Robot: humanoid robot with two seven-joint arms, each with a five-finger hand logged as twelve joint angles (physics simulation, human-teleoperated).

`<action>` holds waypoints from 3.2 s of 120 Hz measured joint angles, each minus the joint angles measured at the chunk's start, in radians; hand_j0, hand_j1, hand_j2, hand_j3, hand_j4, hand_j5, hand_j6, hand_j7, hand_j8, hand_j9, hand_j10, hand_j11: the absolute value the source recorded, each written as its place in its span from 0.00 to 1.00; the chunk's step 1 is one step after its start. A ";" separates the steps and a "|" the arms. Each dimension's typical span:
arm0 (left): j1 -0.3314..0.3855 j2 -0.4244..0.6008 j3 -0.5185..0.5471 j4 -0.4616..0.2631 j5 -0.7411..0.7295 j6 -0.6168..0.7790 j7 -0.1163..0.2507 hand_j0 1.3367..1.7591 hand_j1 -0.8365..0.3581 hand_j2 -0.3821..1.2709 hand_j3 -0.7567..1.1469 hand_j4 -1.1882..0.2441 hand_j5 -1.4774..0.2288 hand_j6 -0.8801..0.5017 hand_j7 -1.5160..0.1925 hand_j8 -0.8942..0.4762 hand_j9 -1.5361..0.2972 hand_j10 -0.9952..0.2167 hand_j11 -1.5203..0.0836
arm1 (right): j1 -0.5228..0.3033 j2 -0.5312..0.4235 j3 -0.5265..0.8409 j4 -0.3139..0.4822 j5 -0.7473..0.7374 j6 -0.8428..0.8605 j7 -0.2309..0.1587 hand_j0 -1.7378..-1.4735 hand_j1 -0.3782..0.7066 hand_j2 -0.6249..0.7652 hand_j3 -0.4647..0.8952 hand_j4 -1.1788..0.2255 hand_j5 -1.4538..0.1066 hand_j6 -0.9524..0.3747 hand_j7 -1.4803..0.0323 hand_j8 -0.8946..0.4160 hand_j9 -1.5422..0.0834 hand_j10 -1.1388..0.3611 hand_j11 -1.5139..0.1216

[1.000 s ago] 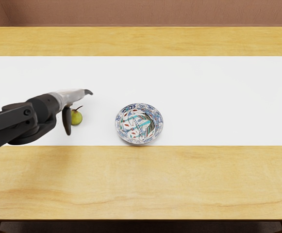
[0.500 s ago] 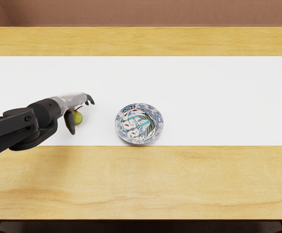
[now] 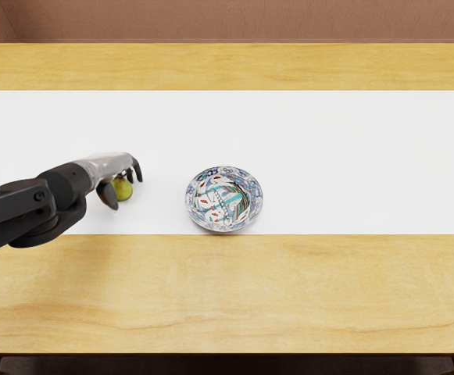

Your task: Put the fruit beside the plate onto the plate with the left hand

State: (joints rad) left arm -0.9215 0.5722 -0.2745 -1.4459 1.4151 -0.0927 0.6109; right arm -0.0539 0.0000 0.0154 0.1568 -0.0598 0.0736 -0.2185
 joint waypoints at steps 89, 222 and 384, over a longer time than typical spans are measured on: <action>-0.050 -0.001 -0.004 0.000 -0.008 -0.026 0.001 0.75 0.40 0.47 0.40 0.33 0.26 0.32 0.30 0.35 0.30 0.33 0.33 | -0.001 0.000 0.000 0.000 0.000 0.000 0.000 0.30 0.03 0.45 0.34 0.84 0.93 0.72 0.98 0.68 0.95 0.76 0.93; -0.158 -0.281 -0.057 0.025 -0.126 -0.107 0.000 0.75 0.39 0.50 0.40 0.33 0.25 0.31 0.30 0.34 0.30 0.32 0.33 | -0.001 0.000 0.000 0.000 0.000 0.000 0.000 0.30 0.03 0.45 0.34 0.84 0.93 0.72 0.98 0.68 0.95 0.76 0.93; -0.141 -0.376 -0.033 0.129 -0.125 -0.092 0.000 0.76 0.84 0.28 0.40 0.71 0.73 0.53 0.75 0.55 0.72 0.69 0.81 | -0.001 0.000 0.000 0.000 0.000 0.000 0.000 0.30 0.03 0.45 0.34 0.84 0.93 0.72 0.98 0.68 0.95 0.76 0.93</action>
State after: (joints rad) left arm -1.0629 0.1958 -0.3075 -1.3173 1.2902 -0.1843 0.6109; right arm -0.0552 0.0000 0.0154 0.1567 -0.0598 0.0736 -0.2184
